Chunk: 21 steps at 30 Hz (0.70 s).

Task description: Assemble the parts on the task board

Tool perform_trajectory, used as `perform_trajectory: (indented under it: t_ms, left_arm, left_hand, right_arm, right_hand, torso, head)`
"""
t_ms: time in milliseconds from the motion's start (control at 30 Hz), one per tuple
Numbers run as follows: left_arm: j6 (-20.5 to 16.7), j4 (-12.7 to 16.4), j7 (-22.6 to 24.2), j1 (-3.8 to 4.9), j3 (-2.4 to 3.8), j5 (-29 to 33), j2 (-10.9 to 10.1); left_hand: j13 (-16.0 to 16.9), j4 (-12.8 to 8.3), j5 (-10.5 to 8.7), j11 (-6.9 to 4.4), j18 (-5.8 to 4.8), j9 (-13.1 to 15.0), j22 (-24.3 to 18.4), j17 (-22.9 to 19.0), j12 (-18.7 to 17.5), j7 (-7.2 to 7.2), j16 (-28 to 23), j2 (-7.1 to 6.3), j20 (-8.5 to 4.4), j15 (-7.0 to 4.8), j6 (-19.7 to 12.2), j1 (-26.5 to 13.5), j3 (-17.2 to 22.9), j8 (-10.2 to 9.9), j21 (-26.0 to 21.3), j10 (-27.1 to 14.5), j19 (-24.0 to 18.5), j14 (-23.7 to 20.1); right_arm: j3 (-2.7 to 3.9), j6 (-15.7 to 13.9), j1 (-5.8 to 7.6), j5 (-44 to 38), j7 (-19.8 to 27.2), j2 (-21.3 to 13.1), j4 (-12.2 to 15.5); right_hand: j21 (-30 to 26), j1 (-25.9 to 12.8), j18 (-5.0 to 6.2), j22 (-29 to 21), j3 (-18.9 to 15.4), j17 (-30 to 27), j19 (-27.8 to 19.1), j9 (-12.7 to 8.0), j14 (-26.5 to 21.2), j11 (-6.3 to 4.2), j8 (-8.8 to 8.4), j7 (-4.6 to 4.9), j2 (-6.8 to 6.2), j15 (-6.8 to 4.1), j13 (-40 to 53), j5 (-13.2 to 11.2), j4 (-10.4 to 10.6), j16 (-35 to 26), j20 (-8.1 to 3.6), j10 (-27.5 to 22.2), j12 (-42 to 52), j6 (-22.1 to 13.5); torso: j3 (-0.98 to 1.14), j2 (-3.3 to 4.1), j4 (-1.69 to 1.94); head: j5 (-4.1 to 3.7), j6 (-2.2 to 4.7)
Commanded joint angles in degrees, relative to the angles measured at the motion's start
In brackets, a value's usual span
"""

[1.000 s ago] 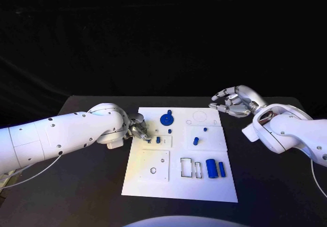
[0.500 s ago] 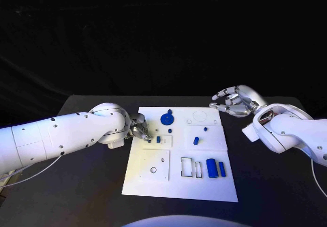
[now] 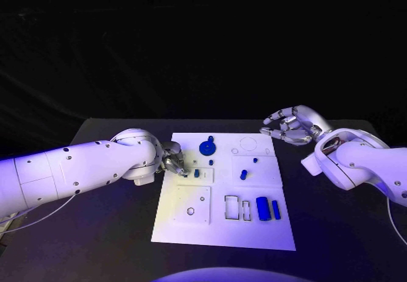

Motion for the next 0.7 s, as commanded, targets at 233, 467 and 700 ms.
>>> perform_trajectory:
  t_ms: [233, 467, 700]
  left_arm:
    - [1.1, 0.0, -0.5, -0.17, -0.13, 1.2, -0.1]
    - [0.7, 0.0, -0.5, -0.17, -0.10, 2.9, -0.2]
    - [1.4, -0.1, -0.6, -0.16, -0.09, 2.5, 0.0]
  left_hand:
    - [-0.1, -2.0, 0.10, -0.10, -0.66, 0.0, 3.5, 13.4, 0.1, -1.34, 0.3, 1.09, -0.48, -0.43, 1.5, 0.7, 2.2, 0.4, 0.2, 0.3, 1.8, 5.6]
    - [-0.4, -2.2, -0.10, -0.14, -0.66, 0.0, 3.6, 13.5, -0.1, -1.36, 0.3, 1.33, -0.53, -0.49, 1.4, 0.9, 2.4, 0.5, 0.3, 0.2, 1.8, 5.6]
    - [-0.4, -2.5, -0.38, -0.14, -0.66, 0.0, 3.6, 13.5, -0.1, -1.36, 0.3, 1.24, -0.56, -0.51, 1.4, 1.0, 2.4, 0.5, 0.3, 0.2, 1.8, 5.6]
  right_arm:
    - [0.00, 0.5, -0.04, -0.6, 0.3, -0.1, 0.1]
    - [0.00, 0.5, -0.04, -0.6, 0.3, 0.0, 0.0]
    - [0.00, 0.5, -0.05, -0.6, 0.2, 0.0, 0.0]
  right_hand:
    - [-0.2, -0.4, 0.96, 6.7, -0.2, 5.0, -0.4, 0.0, 3.5, -0.11, 0.39, 0.07, 0.18, -0.53, 0.0, 0.3, -0.1, -0.2, 0.06, -0.2, -0.1, -0.3]
    - [-0.2, -0.4, 0.96, 6.7, -0.2, 5.0, -0.4, 0.0, 3.5, -0.11, 0.39, 0.07, 0.18, -0.53, 0.0, 0.3, -0.1, -0.2, 0.06, -0.2, -0.1, -0.3]
    - [-0.2, -0.4, 0.96, 6.7, -0.2, 5.0, -0.4, 0.0, 3.5, -0.11, 0.39, 0.07, 0.18, -0.53, 0.0, 0.3, -0.1, -0.2, 0.06, -0.2, -0.1, -0.3]
  torso:
    - [-0.05, 0.00, 0.05]
    - [-0.10, 0.02, 0.05]
    - [-0.04, 0.01, 0.03]
  head:
    - [-0.03, 0.05]
    - [-0.08, 0.15]
    - [-0.07, 0.02]
